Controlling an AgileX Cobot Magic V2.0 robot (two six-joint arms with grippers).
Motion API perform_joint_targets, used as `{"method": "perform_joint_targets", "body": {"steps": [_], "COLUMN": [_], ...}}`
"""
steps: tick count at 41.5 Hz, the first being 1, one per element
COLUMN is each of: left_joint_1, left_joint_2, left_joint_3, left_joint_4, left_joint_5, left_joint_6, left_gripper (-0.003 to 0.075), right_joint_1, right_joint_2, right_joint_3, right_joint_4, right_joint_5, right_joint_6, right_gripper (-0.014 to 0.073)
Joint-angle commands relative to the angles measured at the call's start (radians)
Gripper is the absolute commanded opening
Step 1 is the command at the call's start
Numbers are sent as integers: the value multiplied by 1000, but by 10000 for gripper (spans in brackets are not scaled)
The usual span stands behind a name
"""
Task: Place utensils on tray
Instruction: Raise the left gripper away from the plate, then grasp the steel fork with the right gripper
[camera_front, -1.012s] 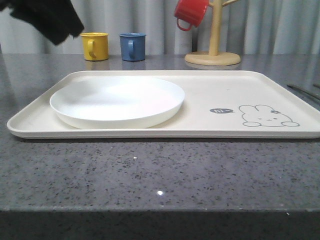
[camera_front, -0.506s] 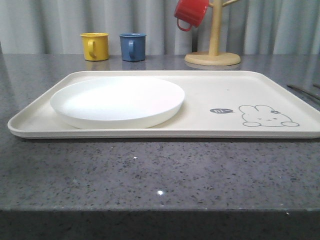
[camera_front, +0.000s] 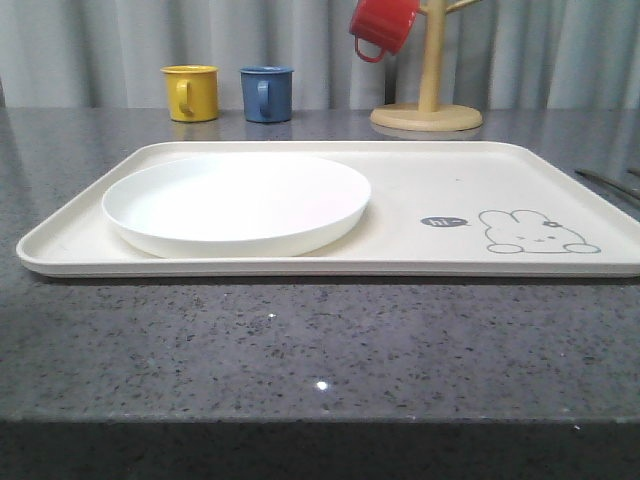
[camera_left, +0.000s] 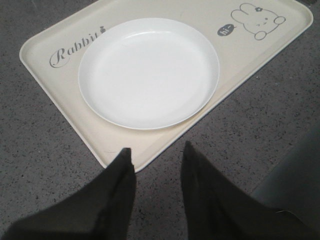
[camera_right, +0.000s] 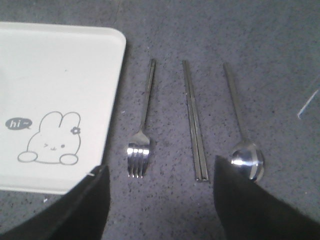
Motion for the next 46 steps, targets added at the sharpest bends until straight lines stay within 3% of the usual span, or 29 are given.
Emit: {"method": "perform_joint_targets", "body": {"steps": [1,13,20,31,38,46], "left_joint_1": [-8,-8,-8,-8,-8,-8], "left_joint_2": [-9,-7,-7,-7,-7,-7], "left_joint_3": [-24,-24,-24,-24,-24,-24], "left_joint_4": [-10,-10,-10,-10,-10,-10], "left_joint_5": [-77,-77,-77,-77,-77,-77], "left_joint_6": [-10,-10,-10,-10,-10,-10], "left_gripper": [218,218,218,218,218,218], "right_joint_1": [30,87,87,87,85,61], "right_joint_2": [70,350,507,751,861,966], "right_joint_3": [-108,-336,-430,-556,-602,-640], "right_joint_4": [-2,-2,-3,-52,-103,-71], "right_joint_5": [49,303,311,359,358,339], "right_joint_6": [-28,-28,-28,-28,30,64], "right_gripper": [477,477,462,292,288,288]}}
